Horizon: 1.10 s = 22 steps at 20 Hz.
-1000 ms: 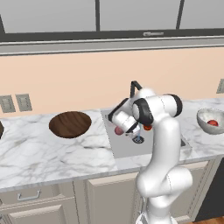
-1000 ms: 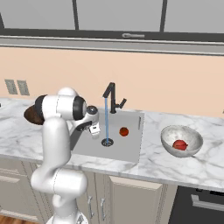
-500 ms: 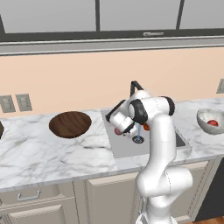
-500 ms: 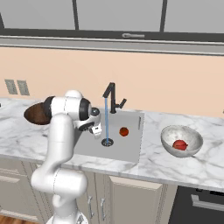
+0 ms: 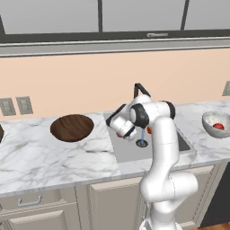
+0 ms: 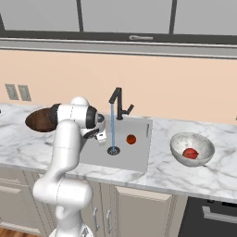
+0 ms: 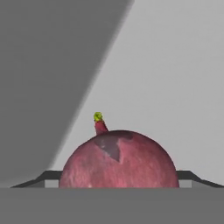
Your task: Pick the onions from the sink and place them in one bowl. Place the tomato in the other bowl. Then turn off the sink faucet.
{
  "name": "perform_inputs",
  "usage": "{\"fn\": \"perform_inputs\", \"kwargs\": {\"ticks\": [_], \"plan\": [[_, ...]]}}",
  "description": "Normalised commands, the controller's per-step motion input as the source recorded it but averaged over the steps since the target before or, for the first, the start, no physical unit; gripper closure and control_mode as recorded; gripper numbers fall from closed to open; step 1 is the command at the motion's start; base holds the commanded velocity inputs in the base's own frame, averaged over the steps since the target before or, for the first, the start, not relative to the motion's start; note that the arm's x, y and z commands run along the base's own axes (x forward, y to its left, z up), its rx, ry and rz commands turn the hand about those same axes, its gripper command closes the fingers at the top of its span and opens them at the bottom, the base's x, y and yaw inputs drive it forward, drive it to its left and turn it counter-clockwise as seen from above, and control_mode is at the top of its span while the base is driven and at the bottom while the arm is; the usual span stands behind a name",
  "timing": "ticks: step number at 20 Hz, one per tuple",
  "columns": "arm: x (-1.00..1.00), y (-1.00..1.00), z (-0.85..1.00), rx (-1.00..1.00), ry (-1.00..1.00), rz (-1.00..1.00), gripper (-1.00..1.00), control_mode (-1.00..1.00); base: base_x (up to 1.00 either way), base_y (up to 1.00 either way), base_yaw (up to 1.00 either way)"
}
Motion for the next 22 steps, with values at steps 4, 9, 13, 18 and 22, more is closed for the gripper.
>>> {"fn": "perform_inputs", "kwargs": {"ticks": [4,9,13,18,22], "plan": [[-0.09,0.00,-0.08,0.00,-0.03,-0.03,1.00,-1.00,0.00,0.00,0.00],[-0.70,-0.03,0.94,0.00,-0.05,-0.04,1.00,-1.00,0.00,0.00,0.00],[-0.87,-0.30,1.00,0.00,0.00,0.00,1.00,-1.00,0.00,0.00,0.00],[-1.00,-0.28,1.00,0.00,0.02,0.00,1.00,-1.00,0.00,0.00,0.00],[-1.00,0.00,1.00,0.00,0.07,0.00,1.00,-1.00,0.00,0.00,0.00]]}}
